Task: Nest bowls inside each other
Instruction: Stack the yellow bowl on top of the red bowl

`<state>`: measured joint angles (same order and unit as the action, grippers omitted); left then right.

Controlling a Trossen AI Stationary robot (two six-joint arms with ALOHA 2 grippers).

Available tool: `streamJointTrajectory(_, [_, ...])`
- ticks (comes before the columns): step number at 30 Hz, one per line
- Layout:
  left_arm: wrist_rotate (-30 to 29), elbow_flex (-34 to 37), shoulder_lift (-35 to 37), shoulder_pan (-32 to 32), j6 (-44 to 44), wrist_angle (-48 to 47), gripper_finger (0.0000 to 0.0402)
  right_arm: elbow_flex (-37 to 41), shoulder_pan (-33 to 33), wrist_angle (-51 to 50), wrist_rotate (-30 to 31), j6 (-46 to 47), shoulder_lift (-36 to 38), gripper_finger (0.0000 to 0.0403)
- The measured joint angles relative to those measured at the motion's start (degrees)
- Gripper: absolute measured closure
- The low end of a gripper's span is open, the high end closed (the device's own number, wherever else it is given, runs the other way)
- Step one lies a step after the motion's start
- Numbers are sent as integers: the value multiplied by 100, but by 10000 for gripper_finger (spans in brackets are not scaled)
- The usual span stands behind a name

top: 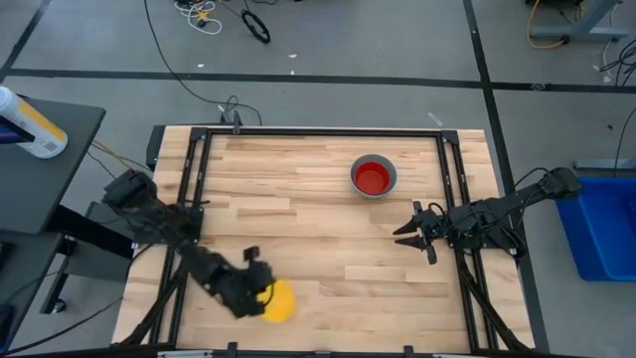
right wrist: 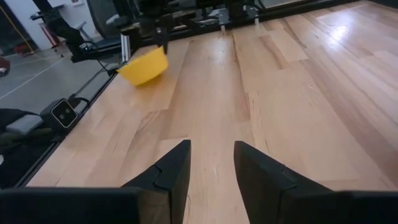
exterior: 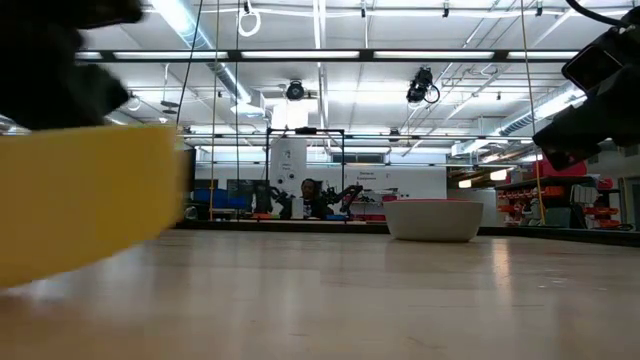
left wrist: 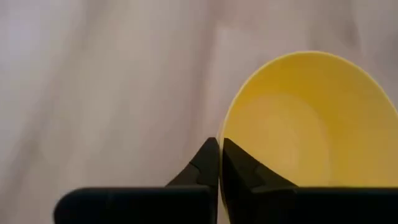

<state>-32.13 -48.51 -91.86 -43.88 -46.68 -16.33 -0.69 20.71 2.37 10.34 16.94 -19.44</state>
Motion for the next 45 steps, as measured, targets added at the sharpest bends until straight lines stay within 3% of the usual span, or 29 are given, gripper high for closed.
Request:
streamJointTrajectory(3, [-317, 8, -2, 690, 955, 492, 396, 0, 0, 0, 1, -52, 0, 273])
streamJointTrajectory(6, [-354, 186, 8, 1576, 2268, 1630, 396, 2, 0, 0, 1, -86, 0, 272])
streamJointTrajectory(9, [539, 365, 23, 2646, 3588, 3229, 396, 2, 0, 0, 1, -91, 0, 274])
streamJointTrajectory(13, [1948, 399, 0, 4132, 4389, 4717, 396, 0, 0, 0, 1, -91, 0, 272])
streamJointTrajectory(19, [3397, -212, -96, 5782, 4524, 4901, 396, 2, 0, -41, 1, -174, 1, 274])
streamJointTrajectory(24, [4108, -1601, -900, 6345, 4543, 3666, 396, 0, 0, -39, 6, -286, 0, 271])
streamJointTrajectory(29, [4169, -3564, -2156, 6443, 4863, 1794, 396, 1, 0, -39, -1, -288, 2, 274])
streamJointTrajectory(36, [4250, -5898, -3573, 6451, 5192, 400, 396, 2, 0, -45, -145, -283, 2, 273])
streamJointTrajectory(41, [4274, -6971, -4341, 6590, 5165, -374, 396, 0, 0, -70, -267, -209, 2, 273])
streamJointTrajectory(45, [4278, -7408, -4764, 6673, 5010, -842, 396, 2, 0, -90, -360, -139, 2, 271])
